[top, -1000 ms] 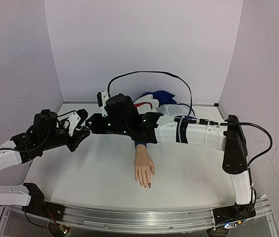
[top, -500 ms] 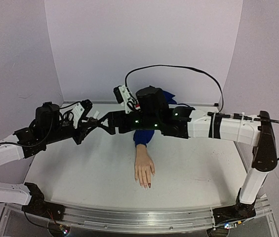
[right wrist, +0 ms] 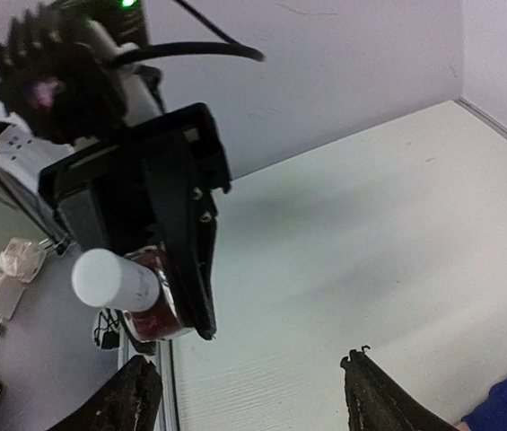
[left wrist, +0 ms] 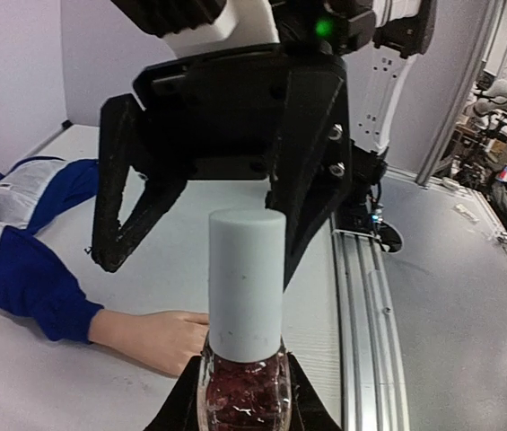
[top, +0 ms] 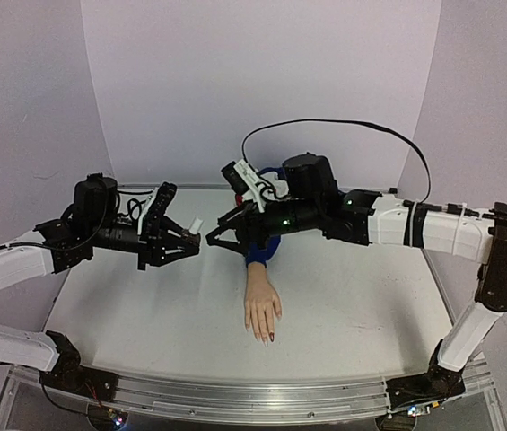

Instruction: Paint the nails

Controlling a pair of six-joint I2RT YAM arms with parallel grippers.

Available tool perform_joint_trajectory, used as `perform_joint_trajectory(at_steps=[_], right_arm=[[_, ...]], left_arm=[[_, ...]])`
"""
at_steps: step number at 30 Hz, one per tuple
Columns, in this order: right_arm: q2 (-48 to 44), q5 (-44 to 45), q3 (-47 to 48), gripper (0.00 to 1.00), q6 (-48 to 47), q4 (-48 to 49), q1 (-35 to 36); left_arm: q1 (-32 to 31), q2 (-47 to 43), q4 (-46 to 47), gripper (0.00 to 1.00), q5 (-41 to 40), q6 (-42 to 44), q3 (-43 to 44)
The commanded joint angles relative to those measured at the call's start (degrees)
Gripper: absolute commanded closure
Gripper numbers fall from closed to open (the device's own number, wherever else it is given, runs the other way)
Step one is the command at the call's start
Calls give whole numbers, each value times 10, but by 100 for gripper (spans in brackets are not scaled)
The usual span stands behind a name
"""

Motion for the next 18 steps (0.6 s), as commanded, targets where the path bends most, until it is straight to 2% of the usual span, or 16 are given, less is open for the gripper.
perform_joint_trajectory(at_steps=[1,8,13,18], right_arm=[[-3,-167,42,30,-41,32,-13],[18,-246,69,31,-31,65,-13],[30,-247,85,45,-23,82,-13],[52,-267,105,54,-12,88,-13]], left_arm=[[3,5,28,100,103,-21,32],[2,10,27,100,105,-22,31],[2,15,27,100,111,-24,33],[2,18,27,100,116,-25,33]])
